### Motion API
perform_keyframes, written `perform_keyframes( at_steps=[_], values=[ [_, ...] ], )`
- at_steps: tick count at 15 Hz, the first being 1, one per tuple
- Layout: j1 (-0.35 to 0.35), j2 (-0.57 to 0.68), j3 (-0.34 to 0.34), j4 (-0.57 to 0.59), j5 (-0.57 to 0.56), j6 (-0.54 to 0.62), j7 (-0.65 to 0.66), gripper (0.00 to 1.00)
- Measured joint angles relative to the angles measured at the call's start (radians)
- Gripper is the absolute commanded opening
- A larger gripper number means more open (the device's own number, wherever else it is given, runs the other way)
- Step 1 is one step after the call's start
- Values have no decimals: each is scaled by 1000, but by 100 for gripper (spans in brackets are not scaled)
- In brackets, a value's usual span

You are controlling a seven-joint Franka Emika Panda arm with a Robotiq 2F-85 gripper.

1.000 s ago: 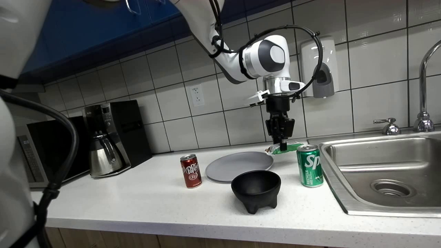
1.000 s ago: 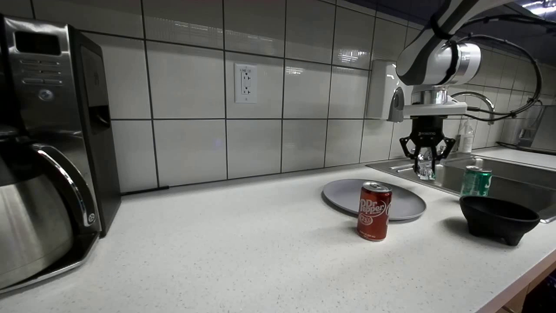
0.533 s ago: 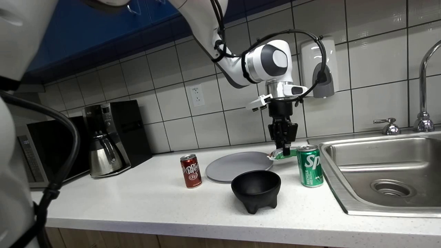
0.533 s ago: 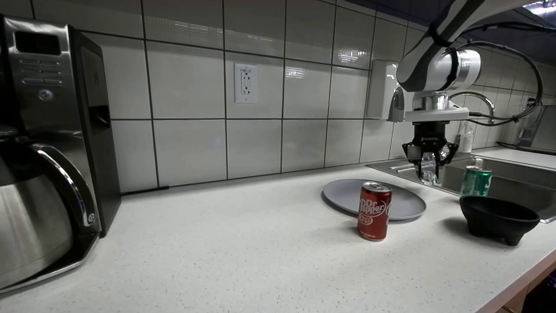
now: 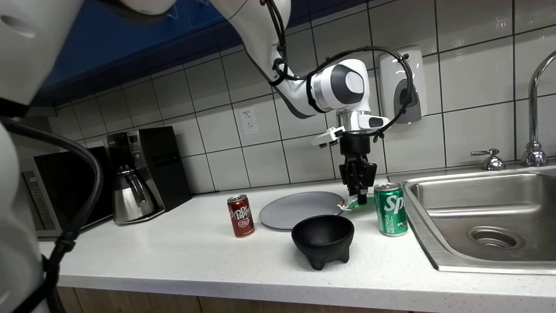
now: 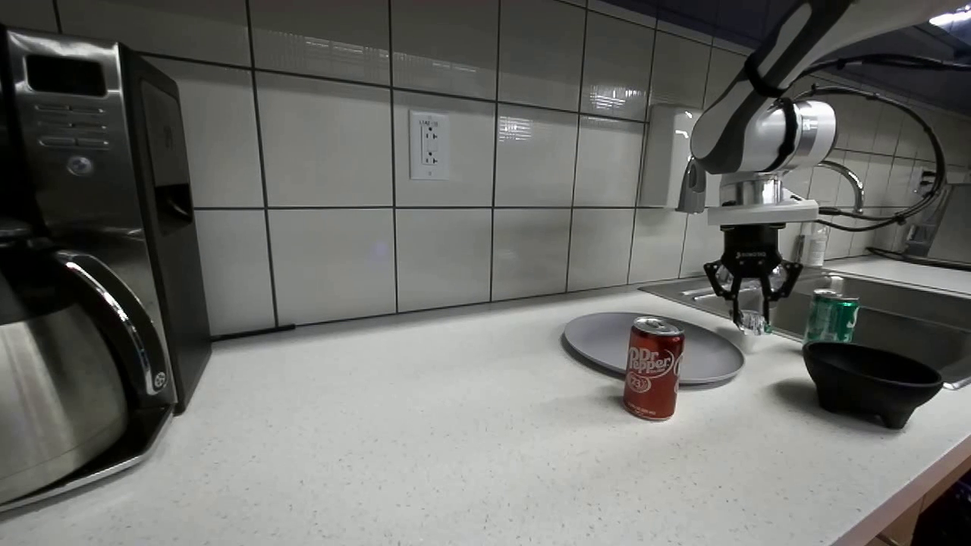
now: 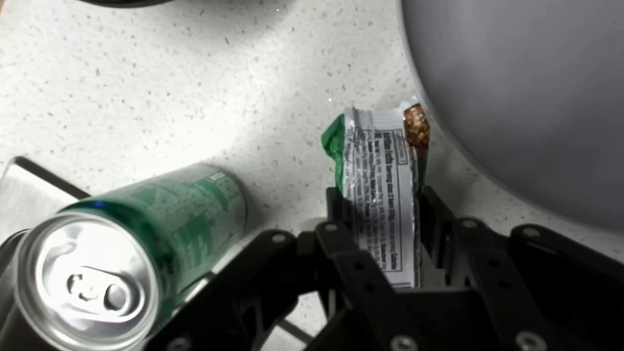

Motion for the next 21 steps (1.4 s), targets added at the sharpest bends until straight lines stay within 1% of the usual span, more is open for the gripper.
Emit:
perform_keyframes(
  at_steps=[5,6,7,8,10,11,13,21],
  values=[
    [0,13,0,0,0,0,0,15],
    [0,14,0,0,0,0,0,26],
    [0,16,0,1,0,0,0,64],
    [0,18,0,1,0,0,0,65],
    [0,22,0,3,0,0,0,78],
    [0,23,0,5,0,0,0,87],
    [0,24,0,7,0,2,0,99],
    [12,-3,3,8,0,14,0,100]
  ],
)
